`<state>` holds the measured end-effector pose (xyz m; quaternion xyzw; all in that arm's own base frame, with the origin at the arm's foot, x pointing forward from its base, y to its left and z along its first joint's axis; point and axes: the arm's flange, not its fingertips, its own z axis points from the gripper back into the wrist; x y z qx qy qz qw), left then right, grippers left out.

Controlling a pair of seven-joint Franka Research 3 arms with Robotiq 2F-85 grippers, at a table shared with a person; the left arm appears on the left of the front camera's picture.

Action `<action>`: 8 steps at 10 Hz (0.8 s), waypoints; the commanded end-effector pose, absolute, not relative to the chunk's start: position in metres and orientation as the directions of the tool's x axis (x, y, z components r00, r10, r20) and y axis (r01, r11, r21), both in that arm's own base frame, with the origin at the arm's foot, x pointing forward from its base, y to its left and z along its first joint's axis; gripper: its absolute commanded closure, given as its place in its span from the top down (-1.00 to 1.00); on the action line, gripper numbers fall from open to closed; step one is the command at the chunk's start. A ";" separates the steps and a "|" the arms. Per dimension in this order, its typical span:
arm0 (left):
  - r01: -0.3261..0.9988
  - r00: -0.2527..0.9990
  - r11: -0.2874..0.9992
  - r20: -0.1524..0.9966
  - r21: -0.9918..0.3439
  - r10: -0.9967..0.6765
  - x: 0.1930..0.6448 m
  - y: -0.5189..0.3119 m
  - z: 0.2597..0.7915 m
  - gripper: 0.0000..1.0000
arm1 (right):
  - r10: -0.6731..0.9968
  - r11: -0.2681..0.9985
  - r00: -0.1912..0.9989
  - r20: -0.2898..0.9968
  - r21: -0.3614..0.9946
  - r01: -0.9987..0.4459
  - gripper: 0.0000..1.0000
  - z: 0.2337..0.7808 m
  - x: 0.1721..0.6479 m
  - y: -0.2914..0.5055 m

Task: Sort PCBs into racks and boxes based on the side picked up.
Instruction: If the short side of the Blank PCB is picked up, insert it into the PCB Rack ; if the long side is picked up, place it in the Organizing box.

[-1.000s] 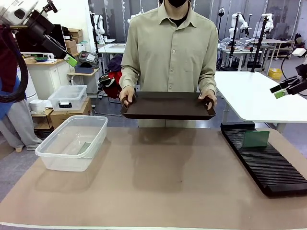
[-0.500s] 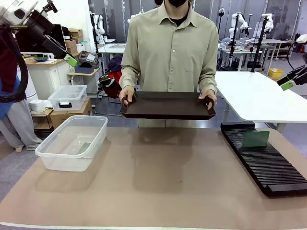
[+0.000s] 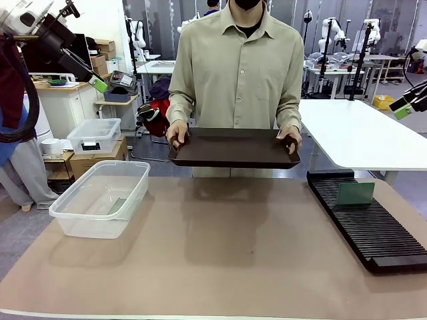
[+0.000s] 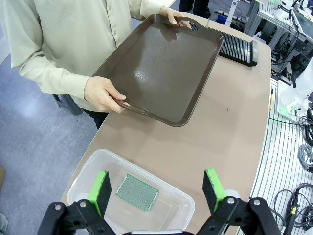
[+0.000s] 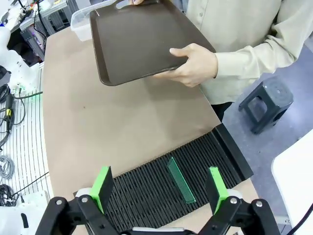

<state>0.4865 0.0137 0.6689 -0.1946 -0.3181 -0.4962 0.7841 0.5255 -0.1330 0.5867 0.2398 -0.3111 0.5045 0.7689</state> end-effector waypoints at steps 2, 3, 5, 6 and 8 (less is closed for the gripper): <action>0.903 0.304 0.430 0.691 0.011 -0.656 0.485 0.013 0.668 1.00 | 0.614 0.373 0.315 0.724 0.086 -0.924 1.00 0.584 0.524 -0.132; 0.903 0.304 0.430 0.691 0.011 -0.656 0.485 0.013 0.668 1.00 | 0.614 0.373 0.315 0.724 0.086 -0.924 1.00 0.584 0.524 -0.132; 0.903 0.304 0.430 0.691 0.011 -0.656 0.485 0.013 0.668 1.00 | 0.622 0.375 0.306 0.721 0.069 -0.925 1.00 0.583 0.524 -0.135; 0.903 0.304 0.430 0.691 0.011 -0.656 0.485 0.013 0.668 1.00 | 0.611 0.380 0.289 0.737 0.047 -0.924 1.00 0.589 0.521 -0.131; 0.903 0.304 0.430 0.691 0.011 -0.656 0.485 0.013 0.668 1.00 | 0.607 0.372 0.263 0.750 0.024 -0.928 1.00 0.598 0.521 -0.134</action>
